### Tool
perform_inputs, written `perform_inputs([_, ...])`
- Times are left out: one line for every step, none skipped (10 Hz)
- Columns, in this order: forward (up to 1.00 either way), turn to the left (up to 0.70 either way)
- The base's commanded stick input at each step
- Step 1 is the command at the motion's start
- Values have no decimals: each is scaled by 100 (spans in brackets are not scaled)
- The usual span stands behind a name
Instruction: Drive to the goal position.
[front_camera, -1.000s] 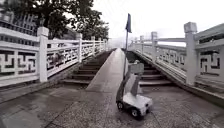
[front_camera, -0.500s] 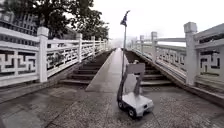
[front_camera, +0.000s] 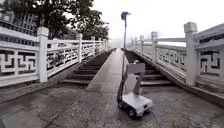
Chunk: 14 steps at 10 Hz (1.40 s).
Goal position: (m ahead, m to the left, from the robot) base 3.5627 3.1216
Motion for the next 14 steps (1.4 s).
perform_inputs([3,1])
perform_inputs([3,1])
perform_inputs([3,1])
perform_inputs([3,1])
perform_inputs([3,1])
perform_inputs([3,1])
perform_inputs([3,1])
perform_inputs([3,1])
perform_inputs([3,1])
perform_inputs([3,1])
perform_inputs([3,1])
perform_inputs([3,1])
perform_inputs([3,1])
perform_inputs([3,1])
